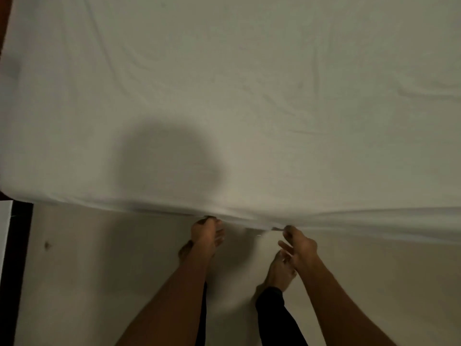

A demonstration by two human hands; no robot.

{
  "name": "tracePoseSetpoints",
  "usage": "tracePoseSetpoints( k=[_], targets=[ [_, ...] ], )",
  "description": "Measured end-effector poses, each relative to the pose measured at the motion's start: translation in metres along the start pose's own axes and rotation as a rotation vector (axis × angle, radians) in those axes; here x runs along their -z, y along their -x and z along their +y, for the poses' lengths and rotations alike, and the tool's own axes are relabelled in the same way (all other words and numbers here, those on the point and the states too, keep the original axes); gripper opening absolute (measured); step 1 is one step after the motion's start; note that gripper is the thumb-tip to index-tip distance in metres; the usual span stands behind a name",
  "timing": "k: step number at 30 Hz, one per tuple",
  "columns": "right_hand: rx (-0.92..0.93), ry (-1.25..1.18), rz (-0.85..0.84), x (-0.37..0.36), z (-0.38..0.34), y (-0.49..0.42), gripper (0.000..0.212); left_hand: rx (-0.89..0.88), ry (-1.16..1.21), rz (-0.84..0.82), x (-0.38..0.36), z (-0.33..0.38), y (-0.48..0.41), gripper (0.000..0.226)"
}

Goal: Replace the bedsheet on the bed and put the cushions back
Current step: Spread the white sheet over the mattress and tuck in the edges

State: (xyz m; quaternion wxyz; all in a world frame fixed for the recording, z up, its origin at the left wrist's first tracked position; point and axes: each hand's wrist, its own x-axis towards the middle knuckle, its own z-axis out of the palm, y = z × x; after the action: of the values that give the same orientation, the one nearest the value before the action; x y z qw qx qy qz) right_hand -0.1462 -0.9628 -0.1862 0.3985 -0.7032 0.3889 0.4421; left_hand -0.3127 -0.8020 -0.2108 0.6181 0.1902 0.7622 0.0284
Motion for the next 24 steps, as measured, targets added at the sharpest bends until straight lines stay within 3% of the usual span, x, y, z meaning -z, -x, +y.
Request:
tracePoseSetpoints(
  k=[4,11,19,24],
  targets=[
    [-0.017,0.035,0.004,0.008,0.013,-0.019,0.024,-0.005,-0.033,0.055,-0.006,-0.021,-0.009,0.013],
    [-0.037,0.054,-0.056,0.042,-0.004,-0.029,0.013,0.137,-0.179,-0.1,-0.028,-0.046,0.017,0.015],
    [0.077,-0.249,0.075,0.152,-0.106,-0.023,0.013,0.116,-0.225,-0.421,-0.152,-0.053,0.111,0.023],
    [0.09,-0.225,0.187,0.204,-0.148,-0.053,0.018,0.157,-0.378,-0.542,-0.233,-0.074,0.151,0.028]
  ],
)
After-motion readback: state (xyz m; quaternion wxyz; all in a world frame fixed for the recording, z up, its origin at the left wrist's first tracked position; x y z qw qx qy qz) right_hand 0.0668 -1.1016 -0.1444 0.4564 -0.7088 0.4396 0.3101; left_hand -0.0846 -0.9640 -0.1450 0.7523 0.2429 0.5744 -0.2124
